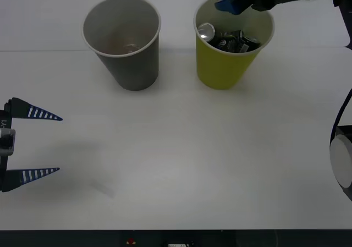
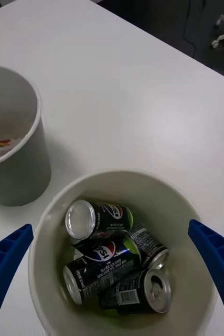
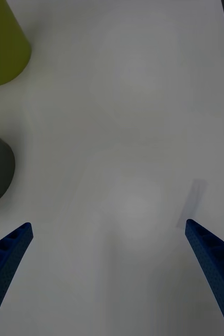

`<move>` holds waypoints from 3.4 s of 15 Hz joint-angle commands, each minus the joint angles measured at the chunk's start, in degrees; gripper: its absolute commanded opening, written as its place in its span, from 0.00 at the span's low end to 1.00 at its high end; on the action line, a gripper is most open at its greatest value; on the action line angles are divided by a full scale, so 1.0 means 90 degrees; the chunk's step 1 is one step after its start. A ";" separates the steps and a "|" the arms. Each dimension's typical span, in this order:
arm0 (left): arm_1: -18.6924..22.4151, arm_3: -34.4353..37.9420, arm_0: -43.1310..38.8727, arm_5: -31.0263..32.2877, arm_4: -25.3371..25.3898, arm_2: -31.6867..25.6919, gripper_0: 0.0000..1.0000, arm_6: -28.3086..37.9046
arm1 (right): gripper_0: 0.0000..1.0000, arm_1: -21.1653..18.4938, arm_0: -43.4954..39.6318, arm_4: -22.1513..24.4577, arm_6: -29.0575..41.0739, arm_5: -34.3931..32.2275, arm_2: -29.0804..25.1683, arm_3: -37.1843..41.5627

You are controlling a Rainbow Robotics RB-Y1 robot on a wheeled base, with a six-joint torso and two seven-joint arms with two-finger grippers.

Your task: Put the can into the green bin and the plastic bottle into the gray bin

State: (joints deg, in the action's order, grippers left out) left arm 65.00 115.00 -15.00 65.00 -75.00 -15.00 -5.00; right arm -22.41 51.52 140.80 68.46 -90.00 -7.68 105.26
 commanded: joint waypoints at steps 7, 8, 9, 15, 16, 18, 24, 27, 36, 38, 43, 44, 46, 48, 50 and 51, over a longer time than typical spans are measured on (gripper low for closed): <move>0.0000 0.0000 0.0000 0.0000 0.0000 0.0000 1.00 0.0000 | 1.00 -0.0001 -0.1447 -0.1543 -0.0478 0.0000 -0.0748 0.1380; 0.0000 0.0000 0.0000 0.0000 0.0000 0.0000 1.00 0.0000 | 1.00 -0.0001 -0.1604 -0.1699 -0.0517 0.0000 -0.0817 0.1497; 0.0000 0.0000 0.0000 0.0000 0.0000 0.0000 1.00 0.0000 | 1.00 -0.0010 -0.1760 -0.1836 -0.0565 0.0000 -0.0866 0.1634; 0.0000 0.0000 0.0000 0.0000 0.0000 0.0000 1.00 0.0000 | 1.00 -0.0059 -0.2600 -0.2490 -0.1542 0.0000 -0.1217 0.2093; 0.0000 0.0000 0.0000 0.0000 0.0000 0.0000 1.00 0.0000 | 1.00 -0.0059 -0.2795 -0.2685 -0.1796 0.0000 -0.1286 0.2093; 0.0000 0.0000 0.0000 0.0000 0.0000 0.0000 1.00 0.0000 | 1.00 -0.0059 -0.3147 -0.2920 -0.2274 0.0000 -0.1393 0.2093; 0.0000 0.0000 0.0000 0.0000 0.0000 0.0000 1.00 0.0000 | 1.00 -0.0059 -0.3957 -0.3232 -0.3739 0.0000 -0.1745 0.2093; 0.0000 0.0000 0.0000 0.0000 0.0000 0.0000 1.00 0.0000 | 1.00 -0.0059 -0.4358 -0.3369 -0.4442 0.0000 -0.1852 0.2093; 0.0000 0.0000 0.0000 0.0000 0.0000 0.0000 1.00 0.0000 | 1.00 -0.0479 -0.5305 -0.3310 -0.5644 0.0000 -0.1823 0.2093; 0.0000 0.0000 0.0000 0.0000 0.0000 0.0000 1.00 0.0000 | 1.00 -0.0723 -0.5549 -0.3398 -0.5771 0.0049 -0.1735 0.2093; 0.0000 0.0000 0.0000 0.0000 0.0000 0.0000 1.00 0.0000 | 1.00 -0.1065 -0.5940 -0.3486 -0.6122 0.0352 -0.1618 0.2093; 0.0000 0.0000 0.0000 0.0000 0.0000 0.0000 1.00 0.0000 | 1.00 -0.1124 -0.6018 -0.3525 -0.6181 0.0449 -0.1579 0.2093; 0.0000 0.0000 0.0000 0.0000 0.0000 0.0000 1.00 0.0000 | 1.00 -0.1446 -0.6330 -0.3711 -0.6249 0.0957 -0.1373 0.2093; 0.0000 0.0000 0.0000 0.0000 0.0000 0.0000 1.00 0.0000 | 1.00 -0.1778 -0.6574 -0.3935 -0.6239 0.1465 -0.1168 0.2093; 0.0000 0.0000 0.0000 0.0000 0.0000 0.0000 1.00 0.0000 | 1.00 -0.1964 -0.6623 -0.4082 -0.6210 0.1514 -0.1139 0.2093; 0.0000 0.0000 0.0000 0.0000 0.0000 0.0000 1.00 0.0000 | 1.00 -0.2110 -0.6623 -0.4170 -0.6190 0.1514 -0.1110 0.2093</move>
State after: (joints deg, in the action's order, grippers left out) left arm 65.00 115.00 -15.00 65.00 -75.00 -15.00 -5.00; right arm -40.48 -8.07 103.85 12.60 -76.39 -17.84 124.09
